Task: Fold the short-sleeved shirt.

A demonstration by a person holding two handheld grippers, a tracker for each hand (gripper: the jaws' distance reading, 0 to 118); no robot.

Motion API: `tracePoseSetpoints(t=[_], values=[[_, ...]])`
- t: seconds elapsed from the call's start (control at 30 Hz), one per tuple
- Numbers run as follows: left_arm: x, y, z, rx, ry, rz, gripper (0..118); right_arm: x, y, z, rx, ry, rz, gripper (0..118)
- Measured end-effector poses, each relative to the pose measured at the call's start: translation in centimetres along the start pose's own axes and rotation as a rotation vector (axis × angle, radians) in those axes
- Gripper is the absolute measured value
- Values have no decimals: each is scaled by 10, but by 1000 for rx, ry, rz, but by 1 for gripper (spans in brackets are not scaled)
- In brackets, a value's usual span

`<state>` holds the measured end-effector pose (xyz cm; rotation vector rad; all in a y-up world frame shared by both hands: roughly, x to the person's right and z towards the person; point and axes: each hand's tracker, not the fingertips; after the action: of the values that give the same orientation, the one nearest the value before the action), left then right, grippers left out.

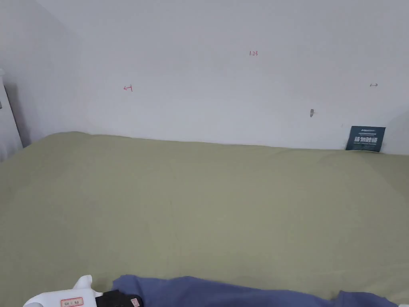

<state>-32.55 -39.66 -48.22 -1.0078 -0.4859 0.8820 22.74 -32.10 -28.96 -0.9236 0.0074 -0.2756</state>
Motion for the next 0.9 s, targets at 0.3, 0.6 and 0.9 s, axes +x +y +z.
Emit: tracePoseSetpoints(t=[0.3,0.6,0.9], values=[[127,-29,-5,23,13,-581,7,19,2,5,66,-35,-45,0],[224,-126,-143,-253,76,-765,7,29,-2,-8,110,-185,-14,0],[196,-136,-159,-239,73,-491,82,39,-6,-11,95,-181,-32,0]])
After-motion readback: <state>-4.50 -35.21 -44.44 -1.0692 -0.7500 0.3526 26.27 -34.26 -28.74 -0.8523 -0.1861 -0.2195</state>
